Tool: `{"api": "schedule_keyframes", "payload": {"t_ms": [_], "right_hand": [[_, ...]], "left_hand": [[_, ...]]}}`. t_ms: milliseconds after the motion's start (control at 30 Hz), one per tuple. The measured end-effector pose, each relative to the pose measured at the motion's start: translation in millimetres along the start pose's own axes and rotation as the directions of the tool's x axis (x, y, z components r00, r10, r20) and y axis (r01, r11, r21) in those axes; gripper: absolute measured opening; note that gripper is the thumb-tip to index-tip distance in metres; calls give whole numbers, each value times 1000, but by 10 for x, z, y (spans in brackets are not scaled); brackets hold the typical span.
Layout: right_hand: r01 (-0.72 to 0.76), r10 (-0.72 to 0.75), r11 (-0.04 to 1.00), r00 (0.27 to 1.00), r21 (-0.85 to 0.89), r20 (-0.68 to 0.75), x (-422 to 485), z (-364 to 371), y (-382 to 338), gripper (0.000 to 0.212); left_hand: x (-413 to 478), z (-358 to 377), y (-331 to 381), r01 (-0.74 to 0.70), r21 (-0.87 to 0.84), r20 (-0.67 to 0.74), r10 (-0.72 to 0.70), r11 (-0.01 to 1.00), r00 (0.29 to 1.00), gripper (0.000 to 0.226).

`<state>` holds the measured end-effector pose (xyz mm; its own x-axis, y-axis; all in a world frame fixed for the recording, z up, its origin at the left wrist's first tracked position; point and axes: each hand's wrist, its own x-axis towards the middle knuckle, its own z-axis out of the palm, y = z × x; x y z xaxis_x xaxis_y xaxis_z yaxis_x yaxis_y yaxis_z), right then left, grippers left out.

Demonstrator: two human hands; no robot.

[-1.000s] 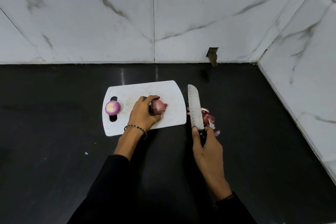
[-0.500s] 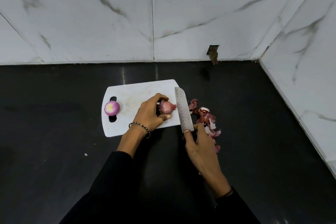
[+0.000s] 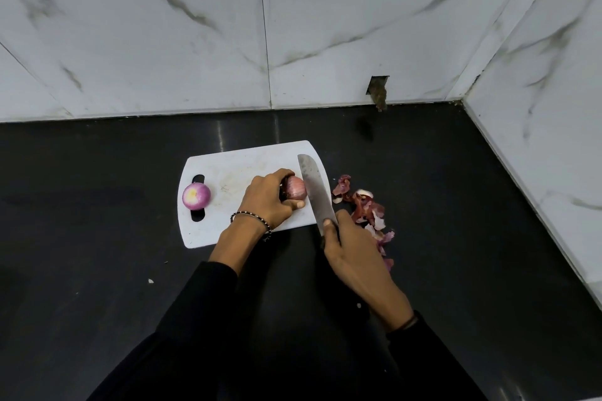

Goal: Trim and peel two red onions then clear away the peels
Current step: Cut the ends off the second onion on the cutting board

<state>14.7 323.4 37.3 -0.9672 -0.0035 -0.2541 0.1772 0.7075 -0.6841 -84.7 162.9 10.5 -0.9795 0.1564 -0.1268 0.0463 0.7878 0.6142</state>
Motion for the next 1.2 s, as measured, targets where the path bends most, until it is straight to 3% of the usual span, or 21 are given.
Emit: {"api": "schedule_keyframes", "payload": {"t_ms": [133,367,733,933,1067,1200], "right_hand": [[50,-48,996,998,-75,32,29,2,-62,15],[0,-1,990,1000,-143,-9,102,55,-105,29],[-38,46,981,998,-189,39,169,-25,-113,27],[-93,99,991,993,-96,56,280,-36,-132,28],[-144,144,990,972,-13,184,145,-206,-151,33],[-84,99,988,989,-131,109,146,-114,-152,28]], "left_hand": [[24,-6,31,10,63,15,-11,998,1000,50],[45,-5,114,28,108,6,-29,994,1000,44],[87,-31,182,67,119,20,-70,991,997,43],[135,-29,296,57,174,56,-68,983,996,40],[87,-32,235,31,167,53,-40,985,998,45],[63,-27,184,6,150,46,-13,989,999,45]]}}
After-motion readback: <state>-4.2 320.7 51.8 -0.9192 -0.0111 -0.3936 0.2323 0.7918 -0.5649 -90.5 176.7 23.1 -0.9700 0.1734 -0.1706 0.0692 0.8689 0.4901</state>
